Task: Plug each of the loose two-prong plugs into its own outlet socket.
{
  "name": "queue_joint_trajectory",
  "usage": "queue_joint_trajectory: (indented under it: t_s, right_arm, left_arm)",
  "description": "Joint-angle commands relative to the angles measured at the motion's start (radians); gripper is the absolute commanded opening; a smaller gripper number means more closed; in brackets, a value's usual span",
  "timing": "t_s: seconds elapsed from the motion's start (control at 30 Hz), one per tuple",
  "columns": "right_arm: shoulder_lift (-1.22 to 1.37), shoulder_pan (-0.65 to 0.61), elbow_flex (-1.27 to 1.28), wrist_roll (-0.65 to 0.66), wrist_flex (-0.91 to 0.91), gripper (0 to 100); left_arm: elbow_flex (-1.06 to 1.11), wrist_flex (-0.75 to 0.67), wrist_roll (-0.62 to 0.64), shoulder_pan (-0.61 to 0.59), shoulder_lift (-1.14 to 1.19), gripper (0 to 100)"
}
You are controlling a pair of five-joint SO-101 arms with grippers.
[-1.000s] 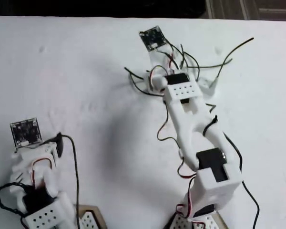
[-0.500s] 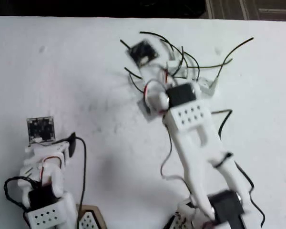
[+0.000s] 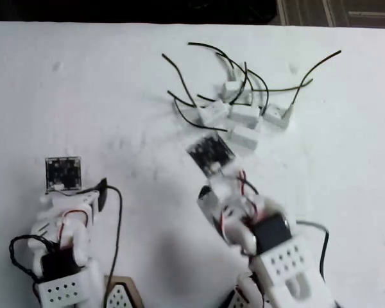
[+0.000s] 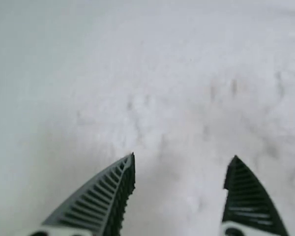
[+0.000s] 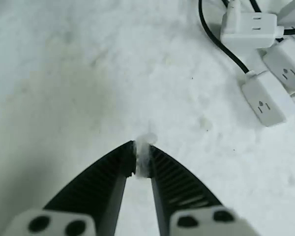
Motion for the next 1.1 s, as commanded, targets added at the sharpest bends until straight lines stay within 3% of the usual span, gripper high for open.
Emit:
queue_joint_trajectory:
  t_s: [0.0, 0.13, 0.33, 0.67, 1.07]
  right_arm:
    - [-0.186, -0.005, 0.155, -0.115, -0.096, 1.7]
    - [-0.364, -0.008, 0.313, -0.118, -0.130, 1.7]
    - [-0.584, -0.001, 0.502, -0.120, -0.128, 1.7]
    - [-0.550, -0.001, 0.511, -0.126, -0.124, 1.8]
    - [-0.558, -0.001, 0.511, -0.120, 0.114, 1.8]
  left_arm:
    - [0.002, -0.023, -0.008, 0.085, -0.005, 14]
    - [0.002, -0.015, -0.008, 0.101, -0.005, 2]
    - [0.002, 0.015, -0.008, 0.117, -0.005, 6]
    - [0.002, 0.071, -0.008, 0.216, -0.001, 6]
    - [0.002, 0.184, -0.006, 0.211, -0.001, 6]
